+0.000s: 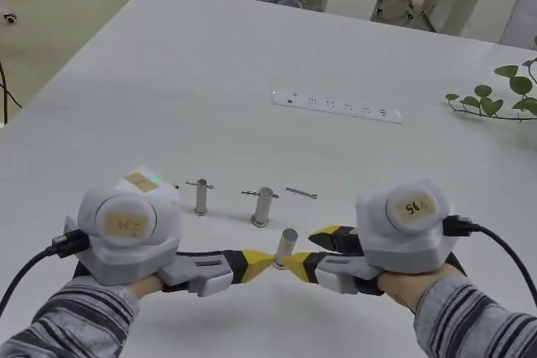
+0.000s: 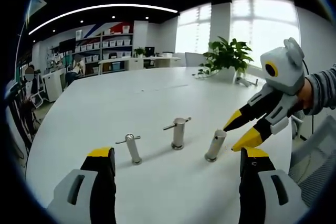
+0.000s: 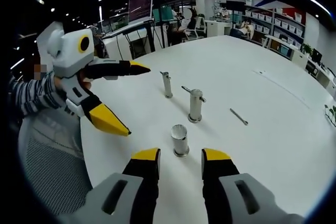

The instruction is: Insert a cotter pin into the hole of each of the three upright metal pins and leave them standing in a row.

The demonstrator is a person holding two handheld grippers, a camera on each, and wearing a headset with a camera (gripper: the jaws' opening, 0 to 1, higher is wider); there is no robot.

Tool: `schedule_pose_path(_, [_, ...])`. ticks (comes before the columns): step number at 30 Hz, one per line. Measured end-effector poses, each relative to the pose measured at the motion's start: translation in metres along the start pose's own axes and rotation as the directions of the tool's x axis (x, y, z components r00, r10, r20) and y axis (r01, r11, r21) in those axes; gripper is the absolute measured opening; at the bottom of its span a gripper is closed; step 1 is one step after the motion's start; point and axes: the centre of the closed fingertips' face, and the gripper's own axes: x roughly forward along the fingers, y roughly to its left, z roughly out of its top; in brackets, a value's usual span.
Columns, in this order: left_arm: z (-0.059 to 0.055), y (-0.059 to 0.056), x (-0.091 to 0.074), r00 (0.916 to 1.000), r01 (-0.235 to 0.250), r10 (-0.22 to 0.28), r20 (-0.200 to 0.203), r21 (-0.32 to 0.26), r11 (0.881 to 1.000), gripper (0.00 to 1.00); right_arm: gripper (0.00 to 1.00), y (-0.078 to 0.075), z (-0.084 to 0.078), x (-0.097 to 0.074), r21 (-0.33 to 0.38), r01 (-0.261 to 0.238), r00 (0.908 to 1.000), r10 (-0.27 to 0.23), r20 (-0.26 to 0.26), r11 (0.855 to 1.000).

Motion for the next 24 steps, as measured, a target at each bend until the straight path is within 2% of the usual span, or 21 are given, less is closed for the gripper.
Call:
schedule_pose_path(3, [-0.001,0.000,0.000,1.0000,0.001,-0.001,-0.001,-0.002,1.000,0.98,0.27,-0.006,-0.004,-0.001,0.002,0.004,0.9999,-0.004,-0.011,1.000])
schedule_pose_path(10, [-0.002,-0.001,0.001,1.0000,0.003,-0.003,-0.004,-0.001,1.000,0.98,0.26,-0.034,-0.002,-0.005,-0.029,0.045,0.9982,-0.047,-0.037,0.999])
schedule_pose_path(18, [-0.001,-0.003,0.001,1.0000,0.006,-0.006,-0.004,-0.002,1.000,0.98,0.26,-0.059,0.012,0.000,-0.059,0.033,0.9980,-0.036,-0.053,0.998])
schedule_pose_path(24, [-0.002,-0.001,0.001,1.0000,0.002,-0.002,-0.006,-0.006,1.000,0.98,0.26,-0.071,0.018,0.011,-0.078,0.003,0.9965,-0.010,-0.083,0.997])
